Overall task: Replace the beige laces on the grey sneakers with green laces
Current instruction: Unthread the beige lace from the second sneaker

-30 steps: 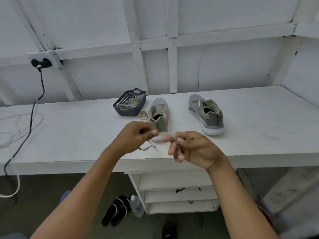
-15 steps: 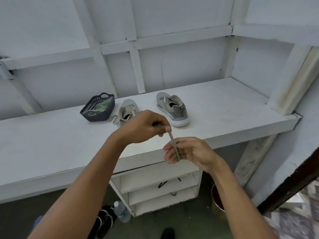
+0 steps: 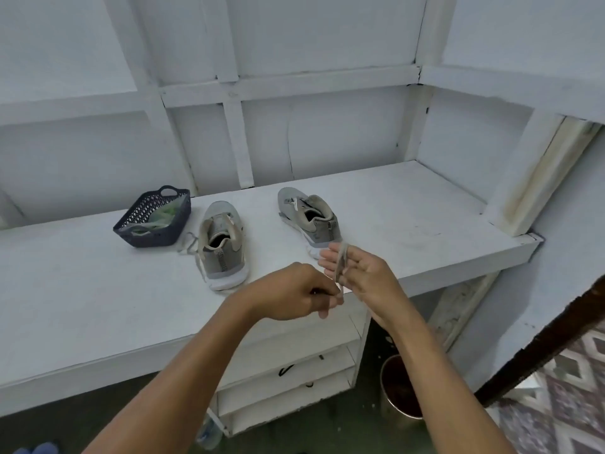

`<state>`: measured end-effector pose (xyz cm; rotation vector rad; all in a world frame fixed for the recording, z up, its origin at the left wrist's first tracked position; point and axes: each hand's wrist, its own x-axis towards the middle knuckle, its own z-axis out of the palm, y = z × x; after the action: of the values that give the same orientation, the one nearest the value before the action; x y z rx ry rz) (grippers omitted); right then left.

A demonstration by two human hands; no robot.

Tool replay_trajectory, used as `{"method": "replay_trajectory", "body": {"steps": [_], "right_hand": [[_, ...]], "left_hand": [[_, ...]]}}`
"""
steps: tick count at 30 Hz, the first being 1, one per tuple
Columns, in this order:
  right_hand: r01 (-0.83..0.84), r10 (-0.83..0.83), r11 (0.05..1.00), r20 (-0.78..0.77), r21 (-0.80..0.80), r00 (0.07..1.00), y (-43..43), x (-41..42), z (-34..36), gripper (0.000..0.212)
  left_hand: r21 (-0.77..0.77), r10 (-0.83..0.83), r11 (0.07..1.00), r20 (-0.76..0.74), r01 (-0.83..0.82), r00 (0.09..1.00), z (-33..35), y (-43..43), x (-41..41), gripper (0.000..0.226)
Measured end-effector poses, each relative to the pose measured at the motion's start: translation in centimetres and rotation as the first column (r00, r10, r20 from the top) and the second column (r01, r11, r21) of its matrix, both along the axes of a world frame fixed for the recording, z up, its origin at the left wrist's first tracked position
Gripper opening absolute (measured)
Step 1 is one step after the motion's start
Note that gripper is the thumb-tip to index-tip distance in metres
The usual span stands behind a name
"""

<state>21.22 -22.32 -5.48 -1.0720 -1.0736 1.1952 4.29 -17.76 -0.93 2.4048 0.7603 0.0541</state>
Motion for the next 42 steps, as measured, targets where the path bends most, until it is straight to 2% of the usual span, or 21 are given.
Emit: {"method": "replay_trajectory", "body": {"steps": [2,3,5,8,11,13,15,17,19,21,23,25,27,30,32,35,37,39,40,42], "right_hand": [[-0.041,0.044,0.999,0.179,-0.021,0.983,1.1,-0.6,0.1,0.037],[-0.073,0.078,0.997,0.184,-0.034,0.98,1.6,-0.8,0.3,0.03],[-0.16,0.165,0.985,0.086,-0.064,0.983,2.7,-1.2,1.0,0.031],[-0.262,0.265,0.961,0.019,-0.083,0.964,4.9,-1.2,2.2,0.037],[-0.282,0.272,0.957,-0.126,-0.071,0.954,7.0,-1.3,3.2,0.033],[-0.247,0.221,0.967,-0.287,-0.057,0.932,8.6,-1.6,3.8,0.028],[-0.195,0.168,0.981,-0.464,-0.012,0.87,10.1,-1.7,4.2,0.026],[-0.135,0.143,0.989,-0.51,0.053,0.848,12.1,-2.0,4.1,0.026],[-0.115,0.136,0.991,-0.42,0.074,0.897,13.8,-2.4,3.7,0.032],[-0.096,0.101,0.995,-0.225,0.035,0.969,14.9,-2.8,3.4,0.042],[-0.063,0.063,0.998,-0.002,0.015,0.998,15.6,-3.5,3.3,0.044],[-0.084,0.082,0.996,0.138,0.012,0.987,15.9,-4.1,3.2,0.034],[-0.14,0.144,0.99,0.15,-0.032,0.978,15.9,-4.3,3.1,0.037],[-0.188,0.19,0.981,0.047,-0.036,0.981,16.3,-4.2,3.3,0.043],[-0.18,0.178,0.984,-0.142,-0.006,0.974,16.6,-4.0,3.6,0.039],[-0.165,0.172,0.985,-0.433,0.054,0.885,16.8,-3.5,4.2,0.038],[-0.118,0.162,0.986,-0.505,0.117,0.848,17.3,-3.1,4.1,0.036],[-0.006,0.061,0.993,-0.462,0.119,0.885,18.1,-2.9,3.4,0.032],[0.049,-0.006,0.993,-0.381,0.104,0.925,18.4,-2.9,3.0,0.03],[0.113,-0.104,0.99,-0.108,0.082,0.989,18.5,-3.0,2.2,0.031]], "left_hand": [[0.044,0.003,0.999,0.047,-0.005,0.999,2.1,1.7,-0.5,0.018],[0.082,0.028,0.996,0.09,-0.035,0.996,3.0,2.8,-0.8,0.015],[0.135,0.126,0.978,0.209,-0.156,0.97,4.1,5.5,-1.5,0.011],[0.117,0.275,0.93,0.407,-0.348,0.871,3.9,9.7,-2.8,0.01],[-0.001,0.333,0.925,0.485,-0.38,0.809,2.3,12.3,-3.7,0.009],[-0.009,0.314,0.94,0.415,-0.341,0.854,0.7,13.2,-3.8,0.012],[0.042,0.261,0.958,0.289,-0.285,0.921,-0.7,13.5,-3.4,0.015],[0.093,0.189,0.974,0.165,-0.206,0.968,-1.2,13.8,-3.1,0.021],[0.114,0.124,0.985,0.081,-0.133,0.989,-0.5,14.0,-2.9,0.025],[0.135,0.065,0.988,0.042,-0.07,0.997,1.2,14.5,-3.1,0.021],[0.164,0.034,0.986,0.026,-0.038,0.999,3.4,15.3,-3.7,0.015],[0.189,0.053,0.98,0.079,-0.067,0.995,5.2,16.3,-4.3,0.012],[0.189,0.119,0.969,0.2,-0.157,0.973,6.2,17.6,-5.0,0.009],[0.154,0.227,0.944,0.342,-0.292,0.912,6.0,19.6,-5.6,0.008],[0.177,0.275,0.918,0.36,-0.355,0.891,4.9,20.5,-5.5,0.011],[0.238,0.272,0.913,0.255,-0.332,0.928,2.7,20.9,-4.9,0.018],[0.245,0.225,0.936,0.14,-0.254,0.964,1.6,20.4,-4.3,0.02],[0.198,0.138,0.97,0.038,-0.142,0.99,1.3,19.5,-3.8,0.022],[0.173,0.094,0.981,-0.014,-0.09,0.995,1.6,19.1,-3.7,0.022],[0.132,0.039,0.991,-0.067,-0.03,0.997,2.6,18.7,-3.7,0.02]]}}
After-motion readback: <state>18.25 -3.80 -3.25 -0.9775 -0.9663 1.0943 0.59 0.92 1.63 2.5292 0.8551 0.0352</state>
